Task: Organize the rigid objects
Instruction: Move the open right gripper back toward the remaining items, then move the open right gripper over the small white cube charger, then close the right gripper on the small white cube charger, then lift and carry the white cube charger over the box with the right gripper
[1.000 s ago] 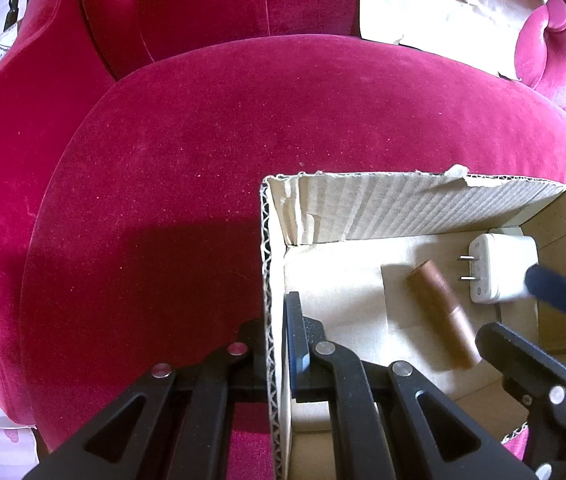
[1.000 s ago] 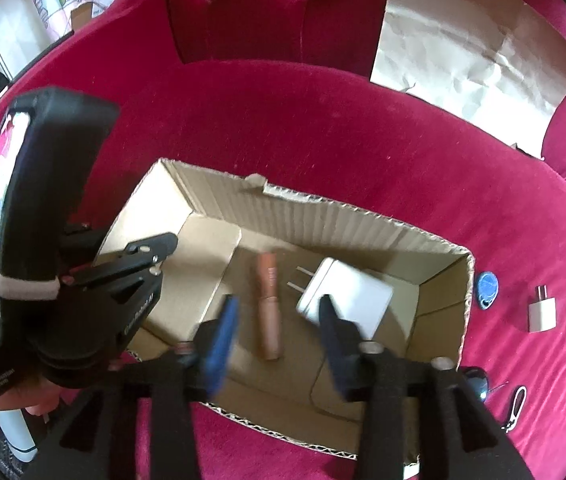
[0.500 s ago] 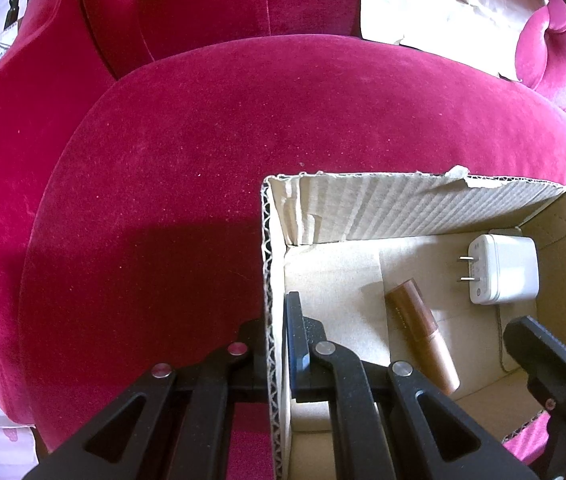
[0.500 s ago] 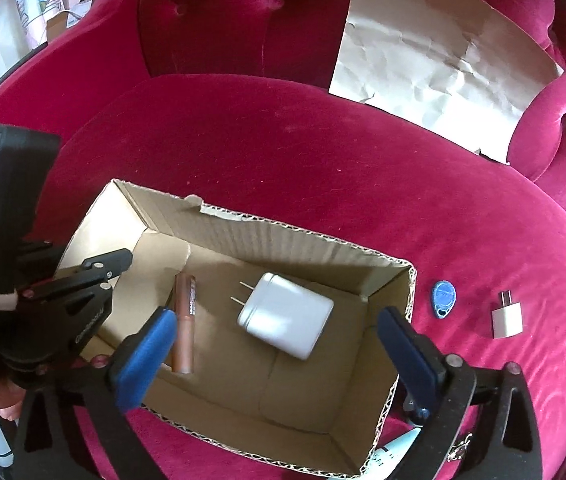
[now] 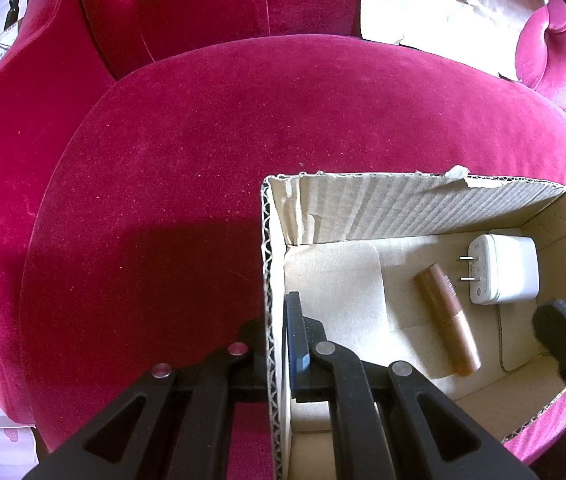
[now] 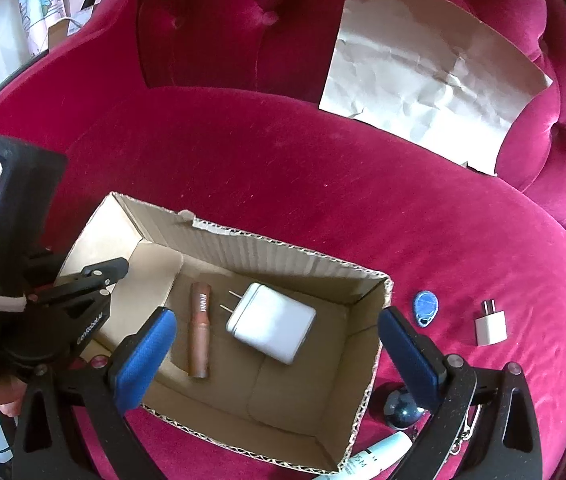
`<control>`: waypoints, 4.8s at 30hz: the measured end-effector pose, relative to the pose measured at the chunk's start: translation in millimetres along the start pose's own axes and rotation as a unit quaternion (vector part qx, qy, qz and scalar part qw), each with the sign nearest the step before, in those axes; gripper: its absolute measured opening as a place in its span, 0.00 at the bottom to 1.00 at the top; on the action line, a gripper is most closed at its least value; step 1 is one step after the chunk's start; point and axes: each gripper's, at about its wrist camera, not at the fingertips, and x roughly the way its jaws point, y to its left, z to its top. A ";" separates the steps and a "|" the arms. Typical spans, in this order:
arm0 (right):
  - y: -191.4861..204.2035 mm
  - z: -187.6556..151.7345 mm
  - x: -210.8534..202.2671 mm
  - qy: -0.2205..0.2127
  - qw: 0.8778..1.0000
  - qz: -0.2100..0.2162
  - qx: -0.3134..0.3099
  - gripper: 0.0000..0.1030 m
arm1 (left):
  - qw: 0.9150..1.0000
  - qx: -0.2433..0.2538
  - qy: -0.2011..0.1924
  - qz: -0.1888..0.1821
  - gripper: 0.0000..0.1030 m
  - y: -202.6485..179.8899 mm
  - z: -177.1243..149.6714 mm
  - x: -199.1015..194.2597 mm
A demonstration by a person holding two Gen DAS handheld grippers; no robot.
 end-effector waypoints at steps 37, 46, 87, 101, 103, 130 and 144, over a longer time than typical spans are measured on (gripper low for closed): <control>-149.4 -11.6 -28.1 -0.005 0.982 -0.102 0.160 1.00 | 1.000 0.004 -0.003 0.005 0.04 -2.9 -0.8 -3.1; -185.2 -20.7 -13.3 0.011 0.974 -0.128 0.188 1.00 | 1.000 0.002 -0.001 0.003 0.04 -2.2 0.5 -1.7; -212.0 -36.3 53.7 0.037 0.973 -0.101 0.206 0.36 | 1.000 0.000 0.000 0.000 0.04 1.9 -0.2 -0.7; -200.2 -33.6 40.3 0.051 0.972 -0.106 0.203 0.36 | 1.000 0.001 0.000 0.001 0.04 -0.2 1.8 -0.8; -197.9 -32.2 37.2 0.051 0.973 -0.105 0.201 0.36 | 1.000 0.001 0.000 0.001 0.04 -0.3 1.9 -0.9; -131.0 -2.1 -20.2 0.006 0.991 -0.056 0.122 0.36 | 1.000 0.001 0.000 0.002 0.04 0.5 2.8 -1.8; -86.1 12.0 -35.7 -0.017 0.997 -0.021 0.070 0.36 | 1.000 0.002 0.000 0.002 0.04 1.2 4.6 -2.5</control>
